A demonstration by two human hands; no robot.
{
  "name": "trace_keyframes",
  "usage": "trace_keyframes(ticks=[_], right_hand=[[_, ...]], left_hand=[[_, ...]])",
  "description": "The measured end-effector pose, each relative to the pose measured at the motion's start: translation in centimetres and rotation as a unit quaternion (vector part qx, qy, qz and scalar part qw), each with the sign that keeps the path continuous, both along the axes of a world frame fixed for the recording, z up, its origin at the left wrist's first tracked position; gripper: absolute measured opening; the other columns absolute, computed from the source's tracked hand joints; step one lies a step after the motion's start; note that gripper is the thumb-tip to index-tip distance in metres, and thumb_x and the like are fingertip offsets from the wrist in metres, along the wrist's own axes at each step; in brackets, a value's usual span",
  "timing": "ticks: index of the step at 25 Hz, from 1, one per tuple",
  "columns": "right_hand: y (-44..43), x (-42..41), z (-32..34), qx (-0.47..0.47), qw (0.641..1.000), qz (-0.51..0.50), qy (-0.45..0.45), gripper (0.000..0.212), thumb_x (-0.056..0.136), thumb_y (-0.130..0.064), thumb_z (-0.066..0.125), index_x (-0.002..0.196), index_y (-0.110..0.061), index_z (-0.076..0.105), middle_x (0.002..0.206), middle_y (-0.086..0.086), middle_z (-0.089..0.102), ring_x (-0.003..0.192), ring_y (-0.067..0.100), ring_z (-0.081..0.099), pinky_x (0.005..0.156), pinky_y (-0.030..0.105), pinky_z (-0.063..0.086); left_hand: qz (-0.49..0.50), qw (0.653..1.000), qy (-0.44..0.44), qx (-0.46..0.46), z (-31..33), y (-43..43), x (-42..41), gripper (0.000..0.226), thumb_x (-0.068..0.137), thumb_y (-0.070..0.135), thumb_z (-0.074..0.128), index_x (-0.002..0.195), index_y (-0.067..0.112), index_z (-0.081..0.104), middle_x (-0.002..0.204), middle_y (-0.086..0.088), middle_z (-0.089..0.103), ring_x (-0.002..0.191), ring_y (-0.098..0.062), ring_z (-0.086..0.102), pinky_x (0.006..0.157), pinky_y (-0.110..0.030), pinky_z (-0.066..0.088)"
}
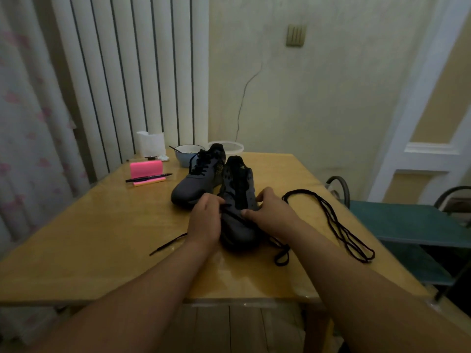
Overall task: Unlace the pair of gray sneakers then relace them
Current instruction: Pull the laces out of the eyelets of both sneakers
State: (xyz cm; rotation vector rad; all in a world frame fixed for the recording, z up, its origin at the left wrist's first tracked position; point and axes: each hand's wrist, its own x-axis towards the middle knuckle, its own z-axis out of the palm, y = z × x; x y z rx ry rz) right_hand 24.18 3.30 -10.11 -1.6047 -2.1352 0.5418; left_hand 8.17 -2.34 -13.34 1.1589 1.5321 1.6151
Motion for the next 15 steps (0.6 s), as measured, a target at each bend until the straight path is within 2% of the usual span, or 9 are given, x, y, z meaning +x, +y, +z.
trace_keyframes(ticks=[1,3,5,6,9,11,13,14,15], right_hand=[[0.3,-0.1,0.7,-0.015,1.000,0.005,-0.014,0.057,0.089,-0.055,0.075,0.120,-0.020,0.042,0.109,0.002,0.061,0.096,0.022,0.063,0.078,0.043,0.059],[0.9,-0.2,1.7,-0.035,0.999,0.019,-0.033,0.059,0.090,-0.056,0.072,0.122,-0.017,0.043,0.105,0.002,0.059,0.093,0.021,0.061,0.070,0.037,0.054],[1.5,-0.5,1.8,-0.030,0.998,0.019,-0.046,0.060,0.093,-0.060,0.066,0.125,-0.014,0.045,0.103,0.003,0.058,0.091,0.021,0.059,0.061,0.034,0.046],[1.8,-0.5,1.6,-0.025,0.998,0.013,-0.048,0.061,0.093,-0.061,0.065,0.125,-0.013,0.045,0.102,0.003,0.056,0.090,0.022,0.058,0.059,0.033,0.042],[2.2,-0.5,1.3,-0.024,0.998,-0.007,-0.051,0.063,0.091,-0.062,0.067,0.122,-0.013,0.043,0.095,0.001,0.053,0.087,0.022,0.057,0.057,0.034,0.040],[2.4,-0.6,1.1,-0.028,0.998,-0.012,-0.049,0.062,0.091,-0.062,0.068,0.121,-0.014,0.042,0.092,0.001,0.052,0.084,0.022,0.056,0.056,0.034,0.040],[2.4,-0.8,0.9,-0.021,0.998,-0.018,-0.050,0.061,0.092,-0.062,0.067,0.119,-0.014,0.041,0.091,0.001,0.052,0.084,0.023,0.057,0.055,0.034,0.040],[2.3,-0.8,0.9,-0.018,0.998,-0.021,-0.049,0.061,0.092,-0.062,0.067,0.120,-0.014,0.041,0.091,0.000,0.052,0.085,0.023,0.057,0.055,0.034,0.039],[2.2,-0.9,0.9,-0.020,0.998,-0.021,-0.047,0.061,0.092,-0.062,0.067,0.121,-0.015,0.040,0.092,0.000,0.052,0.086,0.023,0.057,0.054,0.034,0.039]], left_hand=[[-0.017,0.999,0.029,-0.025,0.8,0.6,-0.4,0.027,0.100,0.043,0.048,0.089,0.021,0.059,0.087,-0.004,0.060,0.086,-0.028,0.058,0.075,-0.044,0.046],[-0.067,0.978,0.178,-0.086,2.6,1.6,-1.5,0.034,0.102,0.050,0.058,0.091,0.019,0.057,0.088,-0.006,0.060,0.081,-0.025,0.058,0.071,-0.041,0.046],[-0.114,0.942,0.295,-0.118,3.3,2.0,-2.3,0.029,0.103,0.042,0.063,0.091,0.017,0.056,0.085,-0.006,0.059,0.075,-0.020,0.054,0.067,-0.036,0.044],[-0.131,0.934,0.308,-0.123,3.5,1.8,-2.5,0.025,0.104,0.037,0.062,0.091,0.016,0.056,0.084,-0.005,0.058,0.074,-0.019,0.052,0.067,-0.034,0.043],[-0.146,0.946,0.264,-0.115,3.6,0.5,-2.8,0.021,0.107,0.025,0.056,0.090,0.014,0.054,0.087,-0.006,0.060,0.077,-0.020,0.056,0.069,-0.035,0.045],[-0.111,0.983,0.120,-0.089,3.1,-0.2,-3.4,0.017,0.108,0.016,0.051,0.092,0.010,0.054,0.097,-0.013,0.070,0.088,-0.029,0.067,0.077,-0.042,0.054],[-0.061,0.996,-0.031,-0.060,2.3,-0.7,-4.1,0.013,0.105,0.011,0.050,0.093,0.007,0.053,0.097,-0.017,0.073,0.089,-0.031,0.071,0.083,-0.047,0.058],[-0.035,0.997,-0.045,-0.056,1.8,-0.7,-4.3,0.012,0.104,0.010,0.052,0.091,0.008,0.051,0.092,-0.017,0.072,0.084,-0.030,0.070,0.080,-0.047,0.057],[-0.018,0.997,-0.021,-0.065,1.5,-0.7,-4.1,0.013,0.102,0.009,0.054,0.090,0.009,0.050,0.088,-0.016,0.068,0.078,-0.030,0.066,0.073,-0.045,0.054]])
